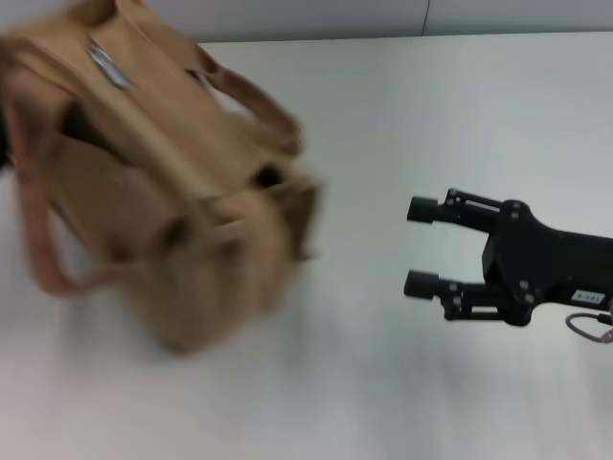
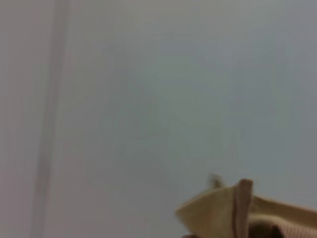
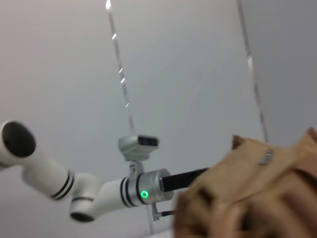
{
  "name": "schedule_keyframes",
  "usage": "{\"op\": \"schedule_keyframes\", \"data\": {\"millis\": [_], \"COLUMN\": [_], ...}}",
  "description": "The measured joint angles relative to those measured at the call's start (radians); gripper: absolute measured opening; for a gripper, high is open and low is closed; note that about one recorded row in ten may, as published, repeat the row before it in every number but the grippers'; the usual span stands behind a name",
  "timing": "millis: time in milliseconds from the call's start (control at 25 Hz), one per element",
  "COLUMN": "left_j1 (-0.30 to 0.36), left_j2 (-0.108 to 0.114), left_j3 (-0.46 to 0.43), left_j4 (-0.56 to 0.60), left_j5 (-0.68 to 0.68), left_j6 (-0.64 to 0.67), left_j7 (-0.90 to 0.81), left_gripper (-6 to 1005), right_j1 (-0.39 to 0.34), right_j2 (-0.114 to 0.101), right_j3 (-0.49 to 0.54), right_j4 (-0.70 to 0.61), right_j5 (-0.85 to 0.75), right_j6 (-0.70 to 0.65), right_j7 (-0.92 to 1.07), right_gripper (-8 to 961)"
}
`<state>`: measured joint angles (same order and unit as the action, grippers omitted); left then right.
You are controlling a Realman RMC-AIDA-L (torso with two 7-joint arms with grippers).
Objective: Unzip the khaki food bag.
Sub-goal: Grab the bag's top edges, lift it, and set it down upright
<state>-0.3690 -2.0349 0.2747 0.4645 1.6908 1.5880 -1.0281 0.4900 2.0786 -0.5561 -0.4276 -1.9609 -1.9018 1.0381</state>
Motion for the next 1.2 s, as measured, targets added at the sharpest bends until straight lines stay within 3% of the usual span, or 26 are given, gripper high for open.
{"op": "schedule_keyframes", "data": {"millis": [200,360,520,560,800,1080,1200], "left_j1": [-0.055,-0.092,-0.093,-0.088,-0.092,-0.116,-0.133], "left_j2": [0.002,-0.033,-0.039,-0.040,-0.044,-0.045,-0.045], "left_j3": [-0.024,0.001,0.141,0.214,0.313,0.326,0.328], "left_j4": [0.004,-0.022,-0.158,-0.234,-0.388,-0.493,-0.518], "left_j5": [-0.159,-0.179,-0.182,-0.184,-0.184,-0.170,-0.163], "left_j6": [0.035,0.162,0.207,0.178,0.061,0.059,0.065], "left_j7": [0.021,0.130,0.329,0.440,0.659,0.711,0.712], "left_gripper": [93,97,101,102,108,115,118], "right_j1": [0.007,0.011,0.008,0.006,-0.031,-0.096,-0.105], "right_j2": [0.000,0.001,0.001,0.001,0.004,0.006,0.010], "right_j3": [0.059,0.116,0.149,0.154,0.200,0.216,0.219], "right_j4": [0.060,0.106,0.129,0.133,0.161,0.227,0.362], "right_j5": [0.013,0.013,0.013,0.013,0.030,0.137,0.144], "right_j6": [0.043,0.079,0.097,0.097,0.051,0.043,0.067], "right_j7": [-0.016,-0.032,-0.042,-0.048,-0.128,-0.352,-0.667], "right_gripper": [841,841,841,841,842,841,841]}}
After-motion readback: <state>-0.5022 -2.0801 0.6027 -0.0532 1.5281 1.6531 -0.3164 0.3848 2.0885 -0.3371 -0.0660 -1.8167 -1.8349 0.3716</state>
